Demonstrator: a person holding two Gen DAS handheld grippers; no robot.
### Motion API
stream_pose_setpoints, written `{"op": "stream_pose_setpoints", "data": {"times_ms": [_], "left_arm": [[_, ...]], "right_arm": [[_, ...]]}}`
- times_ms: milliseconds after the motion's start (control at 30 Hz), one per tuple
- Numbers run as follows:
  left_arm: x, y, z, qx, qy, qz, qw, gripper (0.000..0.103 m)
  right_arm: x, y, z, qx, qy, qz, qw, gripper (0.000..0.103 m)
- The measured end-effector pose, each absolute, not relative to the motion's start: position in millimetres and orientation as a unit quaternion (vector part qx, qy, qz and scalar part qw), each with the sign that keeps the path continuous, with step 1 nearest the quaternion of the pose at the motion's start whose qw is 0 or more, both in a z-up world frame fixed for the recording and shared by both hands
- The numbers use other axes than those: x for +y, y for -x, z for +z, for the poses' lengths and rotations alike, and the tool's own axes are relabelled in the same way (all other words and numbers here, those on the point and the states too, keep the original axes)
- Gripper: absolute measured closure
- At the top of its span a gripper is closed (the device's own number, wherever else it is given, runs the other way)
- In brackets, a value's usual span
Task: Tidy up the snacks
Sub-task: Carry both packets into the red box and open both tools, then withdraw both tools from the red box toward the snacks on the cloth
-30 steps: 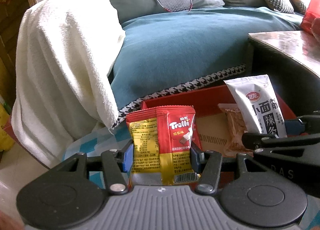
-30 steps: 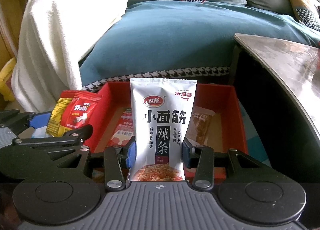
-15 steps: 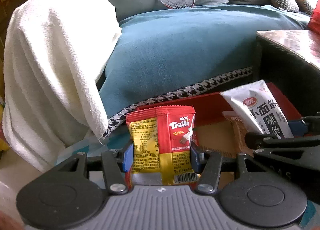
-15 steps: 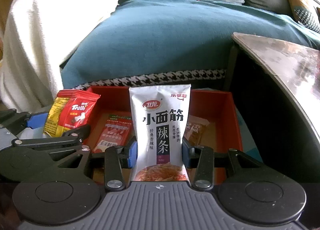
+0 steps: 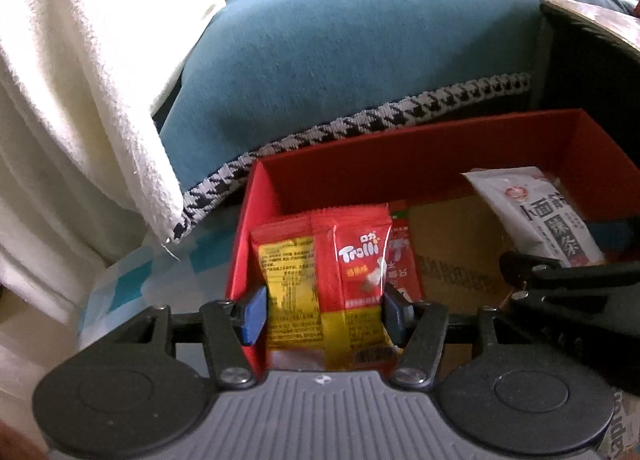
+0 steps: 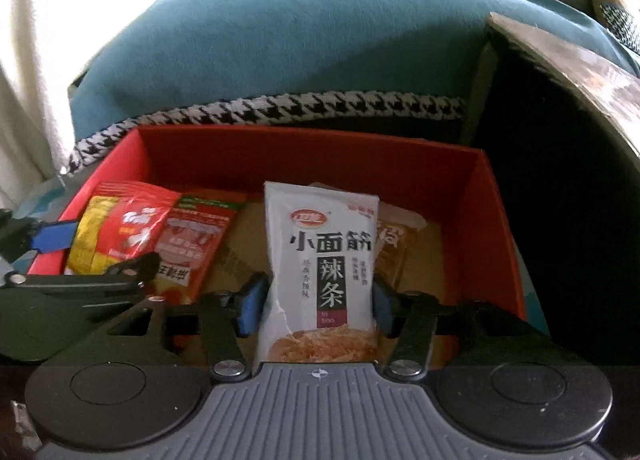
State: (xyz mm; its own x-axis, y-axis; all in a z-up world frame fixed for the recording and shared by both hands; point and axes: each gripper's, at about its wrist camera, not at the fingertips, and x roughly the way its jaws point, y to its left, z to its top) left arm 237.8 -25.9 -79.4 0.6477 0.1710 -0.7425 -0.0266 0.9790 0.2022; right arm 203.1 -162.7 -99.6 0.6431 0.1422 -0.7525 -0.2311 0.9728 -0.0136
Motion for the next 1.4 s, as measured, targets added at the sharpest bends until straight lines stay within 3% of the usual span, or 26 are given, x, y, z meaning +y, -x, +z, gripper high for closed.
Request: {"op": "stream_pose_setpoints", "data": {"times_ms": [333, 1400], "left_arm": [[-21.9, -224.4, -59.5, 0.407, -0.073, 0.046, 0.909, 0.039], [-21.8, -82.6, 3.6, 0.344, -0.028, 0.002, 0.939, 0.034]], "right_arm": [[-174.9, -192.8, -78.9, 0.386, 0.042, 0.088, 0.917, 0.027], [-184.5, -63.6, -14.1, 0.307, -0.013, 0.152, 0.939, 0.021]]}}
